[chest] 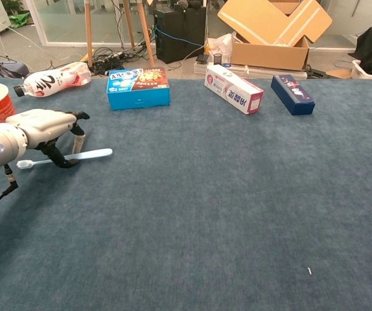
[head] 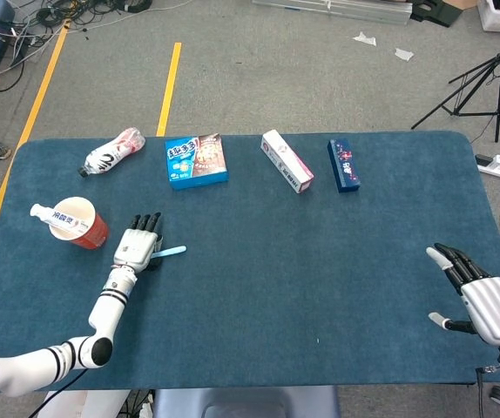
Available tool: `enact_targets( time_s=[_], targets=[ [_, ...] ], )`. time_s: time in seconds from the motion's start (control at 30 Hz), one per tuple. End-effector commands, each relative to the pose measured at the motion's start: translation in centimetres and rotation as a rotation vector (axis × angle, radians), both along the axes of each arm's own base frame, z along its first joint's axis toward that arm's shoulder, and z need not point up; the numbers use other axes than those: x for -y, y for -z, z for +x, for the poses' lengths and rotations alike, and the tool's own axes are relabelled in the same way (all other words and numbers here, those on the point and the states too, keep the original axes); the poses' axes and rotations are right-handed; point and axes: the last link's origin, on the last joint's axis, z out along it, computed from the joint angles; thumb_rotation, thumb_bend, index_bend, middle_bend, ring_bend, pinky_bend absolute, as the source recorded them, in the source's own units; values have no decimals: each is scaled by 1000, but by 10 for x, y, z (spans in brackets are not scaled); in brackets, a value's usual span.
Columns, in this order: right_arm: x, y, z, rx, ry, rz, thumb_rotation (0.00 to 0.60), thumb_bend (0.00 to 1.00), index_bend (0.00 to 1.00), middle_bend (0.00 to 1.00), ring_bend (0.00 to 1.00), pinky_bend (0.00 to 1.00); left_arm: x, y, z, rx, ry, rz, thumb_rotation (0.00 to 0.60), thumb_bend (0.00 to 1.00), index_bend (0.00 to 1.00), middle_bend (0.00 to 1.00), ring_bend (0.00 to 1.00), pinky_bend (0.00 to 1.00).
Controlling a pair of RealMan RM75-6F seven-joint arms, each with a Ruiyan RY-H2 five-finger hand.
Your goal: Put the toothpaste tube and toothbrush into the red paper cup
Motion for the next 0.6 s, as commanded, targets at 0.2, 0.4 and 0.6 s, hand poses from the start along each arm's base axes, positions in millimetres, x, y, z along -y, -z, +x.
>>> enact_targets(
  time_s=[0.2,0.4,0.6],
  targets=[
    [1,1,2,0,-8,1,600,0,86,101,110,431,5,-9,11,17,38,17,600,350,562,0,0,0],
    [1,1,5,0,-15,5,600,0,86,101,110,431,5,-20,28,38,79,43,600,349,565,0,0,0],
    [1,0,8,-2,-26,2,600,0,86,101,110,431,-13,-46,48,96,80,142,600,350,569,0,0,0]
  ],
)
